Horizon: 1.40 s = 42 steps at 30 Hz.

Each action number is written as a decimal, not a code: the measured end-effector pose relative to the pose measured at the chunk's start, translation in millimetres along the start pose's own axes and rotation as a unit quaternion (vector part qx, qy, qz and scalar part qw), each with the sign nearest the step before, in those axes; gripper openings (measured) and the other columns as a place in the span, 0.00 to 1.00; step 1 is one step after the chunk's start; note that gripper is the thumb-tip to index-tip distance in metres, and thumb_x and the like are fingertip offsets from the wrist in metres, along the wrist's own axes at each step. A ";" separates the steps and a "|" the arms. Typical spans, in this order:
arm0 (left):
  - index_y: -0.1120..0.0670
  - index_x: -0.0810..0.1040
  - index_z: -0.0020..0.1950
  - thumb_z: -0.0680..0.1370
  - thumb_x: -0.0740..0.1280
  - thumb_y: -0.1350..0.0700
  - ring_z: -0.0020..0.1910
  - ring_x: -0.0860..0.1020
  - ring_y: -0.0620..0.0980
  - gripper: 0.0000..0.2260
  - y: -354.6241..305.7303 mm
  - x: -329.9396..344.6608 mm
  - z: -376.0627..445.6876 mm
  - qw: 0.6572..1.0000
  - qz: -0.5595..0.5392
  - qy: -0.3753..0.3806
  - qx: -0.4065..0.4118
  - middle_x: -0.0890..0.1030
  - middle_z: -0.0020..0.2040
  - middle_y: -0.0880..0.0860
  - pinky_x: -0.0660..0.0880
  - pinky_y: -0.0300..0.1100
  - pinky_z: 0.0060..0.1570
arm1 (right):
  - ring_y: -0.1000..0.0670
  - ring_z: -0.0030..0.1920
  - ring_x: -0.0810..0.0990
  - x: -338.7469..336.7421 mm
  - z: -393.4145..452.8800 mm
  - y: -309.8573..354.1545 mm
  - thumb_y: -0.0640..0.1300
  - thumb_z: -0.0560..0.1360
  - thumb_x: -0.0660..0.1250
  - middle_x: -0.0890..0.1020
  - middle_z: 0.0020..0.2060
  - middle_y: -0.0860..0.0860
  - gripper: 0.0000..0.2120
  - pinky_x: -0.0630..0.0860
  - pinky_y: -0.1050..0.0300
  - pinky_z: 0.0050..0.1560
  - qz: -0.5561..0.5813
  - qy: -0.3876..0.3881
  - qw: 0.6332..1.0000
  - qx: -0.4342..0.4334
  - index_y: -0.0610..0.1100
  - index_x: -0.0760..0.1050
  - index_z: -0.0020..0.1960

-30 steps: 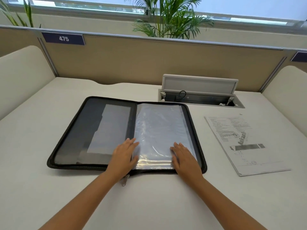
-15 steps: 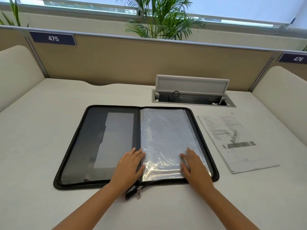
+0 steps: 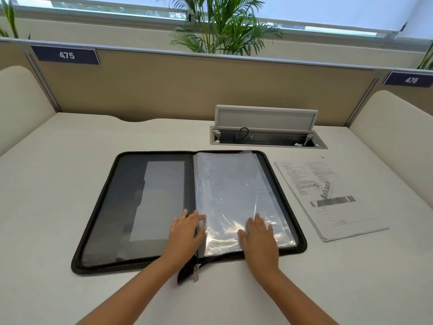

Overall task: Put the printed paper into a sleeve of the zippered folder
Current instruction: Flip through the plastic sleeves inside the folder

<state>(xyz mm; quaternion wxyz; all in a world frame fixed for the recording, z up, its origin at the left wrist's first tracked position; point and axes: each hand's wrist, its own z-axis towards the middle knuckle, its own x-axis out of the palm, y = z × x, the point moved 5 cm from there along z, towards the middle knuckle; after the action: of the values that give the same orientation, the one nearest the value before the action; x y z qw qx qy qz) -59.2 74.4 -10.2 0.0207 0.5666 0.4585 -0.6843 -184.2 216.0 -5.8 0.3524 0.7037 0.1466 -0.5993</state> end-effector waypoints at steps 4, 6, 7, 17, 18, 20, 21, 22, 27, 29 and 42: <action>0.50 0.68 0.68 0.80 0.57 0.48 0.76 0.49 0.55 0.17 -9.7 -0.5 -0.8 0.997 -0.067 0.029 -0.024 0.59 0.76 0.54 0.51 0.52 0.73 | 0.49 0.75 0.58 -6.2 0.6 17.0 0.43 0.81 0.53 0.60 0.75 0.47 0.20 0.49 0.56 0.75 0.070 -0.053 0.996 -0.010 0.44 0.62 0.72; 0.51 0.70 0.67 0.80 0.56 0.48 0.76 0.52 0.55 0.17 -13.9 -2.3 -0.8 0.991 -0.122 0.037 -0.041 0.64 0.74 0.56 0.56 0.52 0.73 | 0.49 0.74 0.58 -7.1 -1.2 28.1 0.45 0.81 0.52 0.60 0.75 0.49 0.20 0.50 0.57 0.74 0.116 -0.062 0.991 -0.011 0.45 0.62 0.73; 0.52 0.71 0.66 0.80 0.55 0.48 0.75 0.56 0.56 0.17 -15.4 -4.9 0.4 0.987 -0.153 0.028 -0.049 0.68 0.71 0.56 0.59 0.51 0.72 | 0.51 0.74 0.56 -7.7 -1.9 35.0 0.46 0.81 0.52 0.59 0.75 0.50 0.20 0.49 0.57 0.74 0.134 -0.064 0.989 -0.025 0.46 0.62 0.73; 0.58 0.74 0.52 0.78 0.61 0.48 0.37 0.78 0.52 0.13 14.1 -58.7 15.9 0.858 -0.447 -0.118 -0.225 0.81 0.45 0.56 0.75 0.43 0.36 | 0.43 0.70 0.68 -7.4 -38.2 121.1 0.40 0.77 0.60 0.71 0.69 0.43 0.16 0.50 0.43 0.72 0.113 0.009 0.900 -0.421 0.42 0.75 0.63; 0.58 0.75 0.50 0.78 0.61 0.53 0.37 0.79 0.54 0.09 22.2 -62.3 14.7 0.842 -0.468 -0.136 -0.231 0.82 0.46 0.58 0.75 0.43 0.36 | 0.44 0.70 0.68 -7.6 -41.1 121.5 0.42 0.77 0.60 0.71 0.69 0.44 0.15 0.51 0.46 0.73 0.130 0.007 0.893 -0.432 0.42 0.76 0.61; 0.57 0.77 0.44 0.77 0.60 0.61 0.36 0.79 0.55 0.06 40.0 -71.4 12.9 0.822 -0.486 -0.167 -0.246 0.82 0.45 0.59 0.76 0.43 0.34 | 0.50 0.73 0.64 -10.5 -41.7 116.1 0.47 0.78 0.58 0.70 0.70 0.49 0.16 0.49 0.55 0.74 0.191 0.021 0.892 -0.409 0.44 0.76 0.61; 0.58 0.77 0.44 0.76 0.61 0.63 0.34 0.79 0.54 0.06 49.5 -77.6 12.1 0.818 -0.484 -0.178 -0.255 0.83 0.42 0.59 0.76 0.42 0.30 | 0.55 0.73 0.61 -12.3 -40.1 110.6 0.50 0.78 0.57 0.68 0.71 0.53 0.17 0.48 0.60 0.75 0.221 0.033 0.895 -0.385 0.46 0.75 0.63; 0.59 0.77 0.47 0.75 0.61 0.64 0.33 0.79 0.54 0.05 58.2 -83.2 12.2 0.815 -0.482 -0.186 -0.262 0.83 0.38 0.57 0.76 0.40 0.26 | 0.59 0.74 0.58 -12.8 -37.9 103.4 0.54 0.79 0.56 0.65 0.71 0.56 0.19 0.48 0.63 0.74 0.244 0.047 0.900 -0.358 0.49 0.72 0.66; 0.62 0.77 0.50 0.74 0.63 0.64 0.35 0.78 0.54 0.07 93.2 -106.5 16.9 0.830 -0.451 -0.193 -0.264 0.84 0.31 0.53 0.75 0.46 0.37 | 0.69 0.71 0.51 -7.4 -27.0 50.1 0.63 0.75 0.48 0.55 0.69 0.69 0.21 0.52 0.63 0.75 0.252 0.094 0.938 -0.217 0.68 0.51 0.67; 0.63 0.78 0.47 0.73 0.65 0.64 0.38 0.78 0.56 0.05 104.7 -112.4 16.6 0.832 -0.434 -0.200 -0.282 0.82 0.40 0.59 0.77 0.49 0.44 | 0.63 0.74 0.49 -5.4 -24.1 28.8 0.64 0.74 0.48 0.53 0.71 0.67 0.24 0.51 0.61 0.75 0.223 0.084 0.956 -0.171 0.64 0.52 0.70; 0.61 0.69 0.61 0.74 0.66 0.60 0.50 0.73 0.58 0.17 140.5 -137.6 -1.8 0.850 -0.261 -0.331 -0.315 0.73 0.61 0.63 0.71 0.49 0.51 | 0.38 0.75 0.38 2.0 -29.2 -25.1 0.67 0.75 0.42 0.38 0.75 0.38 0.32 0.39 0.46 0.75 -0.064 0.064 0.996 0.022 0.56 0.43 0.76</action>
<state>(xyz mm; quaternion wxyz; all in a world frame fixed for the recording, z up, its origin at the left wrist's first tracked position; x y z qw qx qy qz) 68.2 -73.3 14.4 0.1700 0.1289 0.7464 -0.6304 -177.9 253.1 -14.8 0.2875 0.7371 0.2003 -0.5778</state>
